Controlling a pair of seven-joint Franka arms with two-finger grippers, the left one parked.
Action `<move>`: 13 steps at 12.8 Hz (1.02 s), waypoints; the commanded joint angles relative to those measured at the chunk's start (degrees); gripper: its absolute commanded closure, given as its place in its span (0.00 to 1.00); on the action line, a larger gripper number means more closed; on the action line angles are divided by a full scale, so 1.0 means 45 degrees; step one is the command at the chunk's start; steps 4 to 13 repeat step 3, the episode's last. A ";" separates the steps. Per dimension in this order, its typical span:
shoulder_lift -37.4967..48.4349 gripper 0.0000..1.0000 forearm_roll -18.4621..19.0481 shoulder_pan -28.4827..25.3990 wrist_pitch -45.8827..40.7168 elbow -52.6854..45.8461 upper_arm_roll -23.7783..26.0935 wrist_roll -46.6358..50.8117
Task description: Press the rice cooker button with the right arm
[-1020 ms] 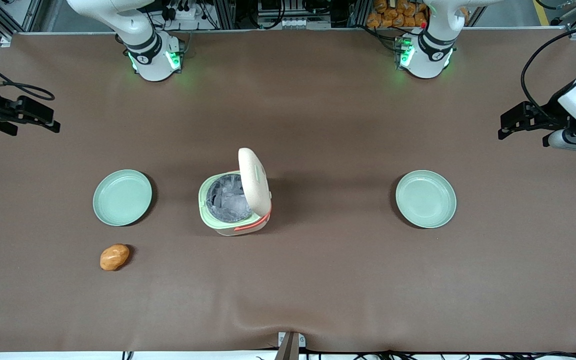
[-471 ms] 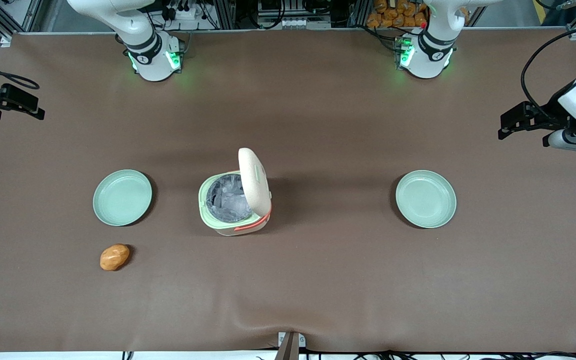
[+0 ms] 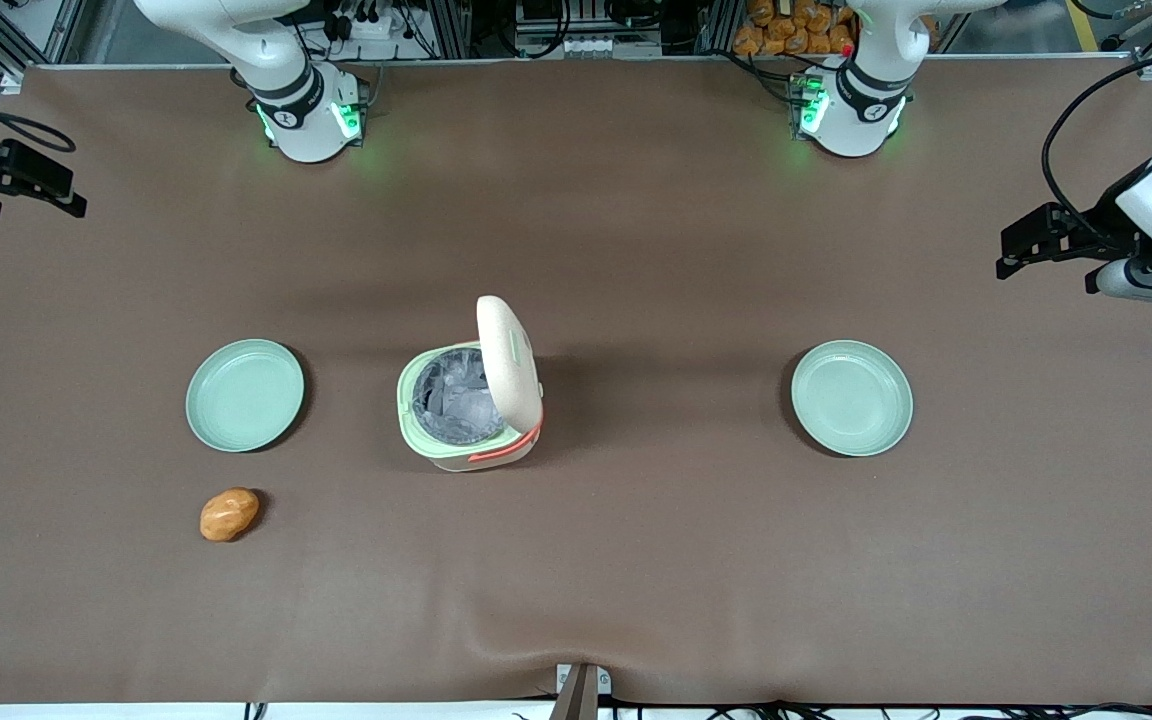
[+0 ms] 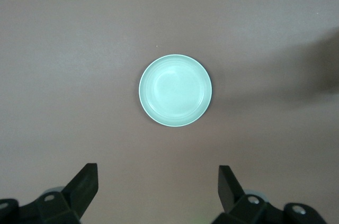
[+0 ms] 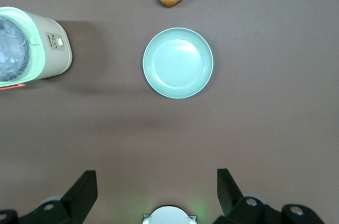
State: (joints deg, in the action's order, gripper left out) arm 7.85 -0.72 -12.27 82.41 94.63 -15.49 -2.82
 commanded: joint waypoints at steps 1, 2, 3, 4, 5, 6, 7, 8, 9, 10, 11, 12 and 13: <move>0.0326 0.00 0.0297 0.0226 0.0242 0.0106 0.0200 -0.0194; 0.0326 0.00 0.0355 0.0207 0.0223 0.0027 0.0200 -0.0194; 0.0307 0.00 0.0375 0.0207 0.0242 0.0007 0.0220 -0.0194; 0.0307 0.00 0.0375 0.0207 0.0242 0.0007 0.0220 -0.0194; 0.0307 0.00 0.0375 0.0207 0.0242 0.0007 0.0220 -0.0194; 0.0307 0.00 0.0375 0.0207 0.0242 0.0007 0.0220 -0.0194; 0.0307 0.00 0.0375 0.0207 0.0242 0.0007 0.0220 -0.0194; 0.0307 0.00 0.0375 0.0207 0.0242 0.0007 0.0220 -0.0194; 0.0307 0.00 0.0375 0.0207 0.0242 0.0007 0.0220 -0.0194; 0.0307 0.00 0.0375 0.0207 0.0242 0.0007 0.0220 -0.0194; 0.0307 0.00 0.0375 0.0207 0.0242 0.0007 0.0220 -0.0194; 0.0307 0.00 0.0375 0.0207 0.0242 0.0007 0.0220 -0.0194; 0.0307 0.00 0.0375 0.0207 0.0242 0.0007 0.0220 -0.0194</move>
